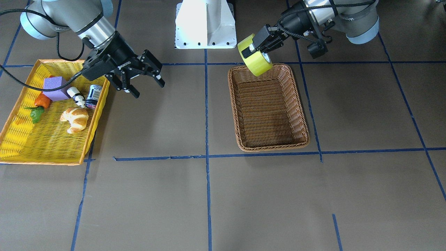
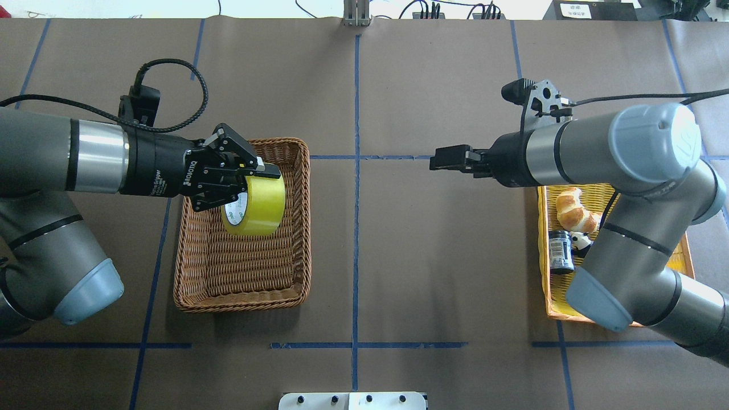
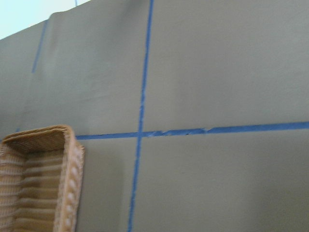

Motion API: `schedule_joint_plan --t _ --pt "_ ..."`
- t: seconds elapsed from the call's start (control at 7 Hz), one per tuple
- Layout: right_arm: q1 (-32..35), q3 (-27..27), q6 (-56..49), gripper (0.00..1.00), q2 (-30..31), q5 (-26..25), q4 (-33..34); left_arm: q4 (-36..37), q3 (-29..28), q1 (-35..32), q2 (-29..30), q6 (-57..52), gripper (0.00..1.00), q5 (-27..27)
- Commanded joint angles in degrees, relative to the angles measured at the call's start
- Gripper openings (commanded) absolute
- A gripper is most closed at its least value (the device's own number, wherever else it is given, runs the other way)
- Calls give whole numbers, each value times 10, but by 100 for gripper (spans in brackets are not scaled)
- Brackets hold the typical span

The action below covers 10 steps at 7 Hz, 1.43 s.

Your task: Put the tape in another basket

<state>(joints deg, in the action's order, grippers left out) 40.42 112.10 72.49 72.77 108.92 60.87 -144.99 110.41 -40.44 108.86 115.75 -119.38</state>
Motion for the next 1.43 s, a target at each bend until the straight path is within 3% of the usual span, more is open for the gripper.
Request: schedule_joint_plan --t 0.0,0.29,0.71,1.0,1.14,1.29 --pt "54 7 -109 100 -3 20 151 152 1 22 4 -163 0 8" --pt "121 17 -248 100 16 68 253 308 0 56 7 -339 0 41" --pt "225 11 -458 100 36 132 358 492 -27 113 76 -495 0 139" --pt "290 2 -588 100 61 178 395 522 -52 116 88 -564 3 165" --pt "311 -1 -610 100 80 190 392 522 -64 115 89 -571 9 167" --pt "318 -1 -625 100 93 197 391 522 -64 113 89 -571 30 167"
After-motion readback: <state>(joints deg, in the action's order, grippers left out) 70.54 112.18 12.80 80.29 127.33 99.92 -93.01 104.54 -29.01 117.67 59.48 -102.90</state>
